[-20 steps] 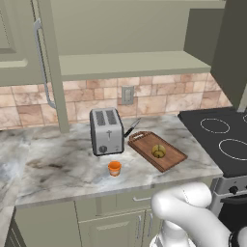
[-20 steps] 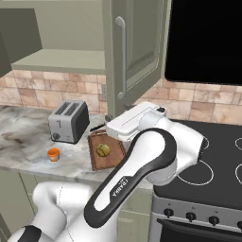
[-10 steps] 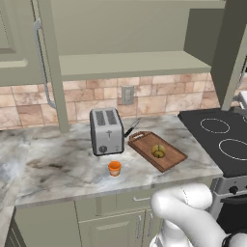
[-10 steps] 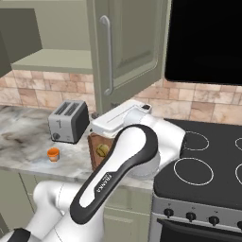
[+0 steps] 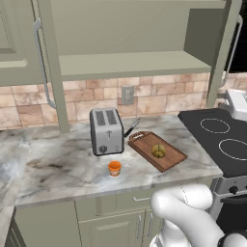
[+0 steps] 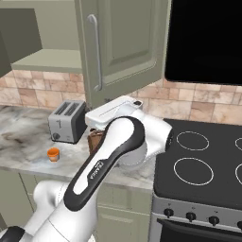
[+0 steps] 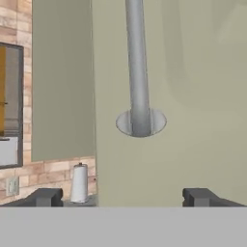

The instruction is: Pick the bread, place it on the cutting board, pick the jam, place it on the counter, and close the cabinet.

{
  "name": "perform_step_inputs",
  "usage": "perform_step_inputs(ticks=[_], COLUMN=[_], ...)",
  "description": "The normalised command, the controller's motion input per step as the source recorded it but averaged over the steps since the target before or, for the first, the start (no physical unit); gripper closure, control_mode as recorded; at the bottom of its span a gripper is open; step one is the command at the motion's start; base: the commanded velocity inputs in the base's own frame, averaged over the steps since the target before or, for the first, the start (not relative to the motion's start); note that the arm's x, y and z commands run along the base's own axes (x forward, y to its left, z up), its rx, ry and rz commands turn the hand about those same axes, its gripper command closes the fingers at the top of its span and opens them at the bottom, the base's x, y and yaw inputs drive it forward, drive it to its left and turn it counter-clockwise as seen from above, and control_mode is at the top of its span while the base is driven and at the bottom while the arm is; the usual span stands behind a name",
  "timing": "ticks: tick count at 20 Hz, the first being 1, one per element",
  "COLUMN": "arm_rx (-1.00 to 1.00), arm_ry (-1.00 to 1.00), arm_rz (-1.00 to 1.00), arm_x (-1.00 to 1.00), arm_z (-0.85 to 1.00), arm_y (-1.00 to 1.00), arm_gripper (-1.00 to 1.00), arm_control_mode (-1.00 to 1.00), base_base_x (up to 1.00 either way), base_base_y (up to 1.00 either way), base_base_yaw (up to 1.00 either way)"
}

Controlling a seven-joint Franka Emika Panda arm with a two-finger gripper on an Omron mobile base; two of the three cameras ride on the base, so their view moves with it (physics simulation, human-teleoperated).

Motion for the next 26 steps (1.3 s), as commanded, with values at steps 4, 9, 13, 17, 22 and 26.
perform_step_inputs(ticks=[4, 9, 13, 17, 22, 26], arm_rx=[0.02, 0.02, 0.01, 0.0, 0.0, 0.0], arm_ry=[0.0, 0.0, 0.0, 0.0, 0.0, 0.0], arm_rz=[0.0, 0.0, 0.0, 0.0, 0.0, 0.0], arm_x=[0.44, 0.43, 0.39, 0.31, 0.17, 0.11], arm_z=[0.0, 0.01, 0.05, 0.08, 0.09, 0.09], arm_y=[0.19, 0.19, 0.23, 0.28, 0.34, 0.3], arm_gripper=[-1.0, -1.0, -1.0, -1.0, -1.0, -1.0], arm_control_mode=[-1.0, -1.0, -1.0, -1.0, -1.0, -1.0], base_base_x=[0.0, 0.0, 0.0, 0.0, 0.0, 0.0], base_base_y=[0.0, 0.0, 0.0, 0.0, 0.0, 0.0], base_base_yaw=[0.0, 0.0, 0.0, 0.0, 0.0, 0.0])
